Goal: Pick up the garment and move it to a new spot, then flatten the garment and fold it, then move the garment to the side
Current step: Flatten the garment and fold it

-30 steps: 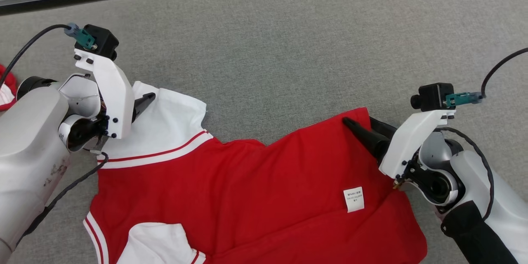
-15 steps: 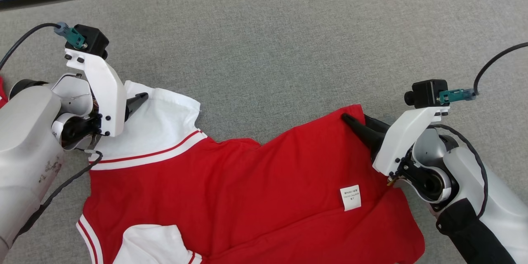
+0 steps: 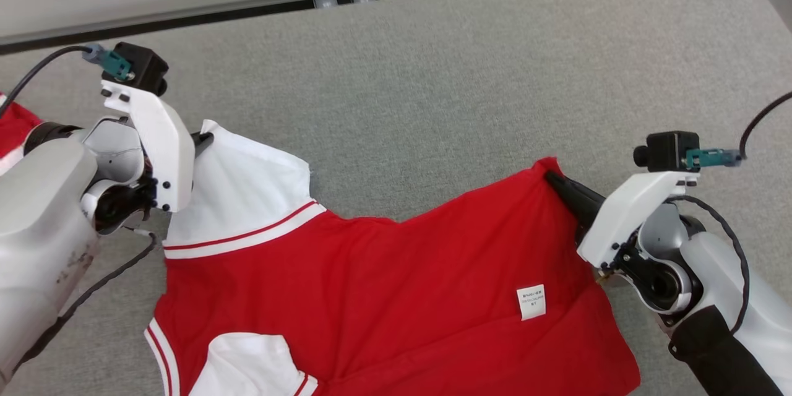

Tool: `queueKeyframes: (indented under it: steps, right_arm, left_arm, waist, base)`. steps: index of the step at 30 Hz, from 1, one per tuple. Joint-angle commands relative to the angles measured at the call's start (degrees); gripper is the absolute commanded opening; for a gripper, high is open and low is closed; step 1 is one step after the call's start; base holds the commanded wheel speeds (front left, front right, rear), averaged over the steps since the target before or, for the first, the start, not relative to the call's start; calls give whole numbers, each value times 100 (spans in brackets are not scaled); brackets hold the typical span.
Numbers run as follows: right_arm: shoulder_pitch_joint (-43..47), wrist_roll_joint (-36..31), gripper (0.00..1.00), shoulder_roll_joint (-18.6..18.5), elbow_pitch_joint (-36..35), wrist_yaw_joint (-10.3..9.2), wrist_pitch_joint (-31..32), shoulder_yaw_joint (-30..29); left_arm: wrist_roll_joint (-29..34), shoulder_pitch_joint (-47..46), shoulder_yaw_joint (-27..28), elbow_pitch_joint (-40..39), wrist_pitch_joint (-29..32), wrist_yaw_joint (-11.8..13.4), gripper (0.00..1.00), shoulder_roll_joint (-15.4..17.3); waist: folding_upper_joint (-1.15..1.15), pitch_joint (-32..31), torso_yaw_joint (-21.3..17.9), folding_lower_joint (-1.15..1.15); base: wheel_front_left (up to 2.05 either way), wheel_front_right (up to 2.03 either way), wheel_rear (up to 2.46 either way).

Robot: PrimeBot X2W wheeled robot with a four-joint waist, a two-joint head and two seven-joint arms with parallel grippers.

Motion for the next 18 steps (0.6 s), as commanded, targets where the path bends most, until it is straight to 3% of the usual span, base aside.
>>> queueKeyframes:
  steps: [1, 13, 18]
  right_arm:
    - [63, 45, 0, -46, 27, 9, -39, -28]
    - [605, 349, 0, -265, 430, 9, -209, -188]
    - [815, 405, 0, -372, 483, 9, -142, -175]
  left_arm:
    - [-23, 62, -5, -1, -43, -5, 0, 73]
    - [-304, 484, -188, -159, -418, -5, 0, 294]
    - [-540, 637, -285, -440, -244, -5, 0, 420]
  waist:
    - [0, -162, 91, 0]
    - [0, -965, 395, 0]
    - [0, -1274, 505, 0]
  base:
    - [0, 0, 0]
    - [0, 0, 0]
    - [0, 0, 0]
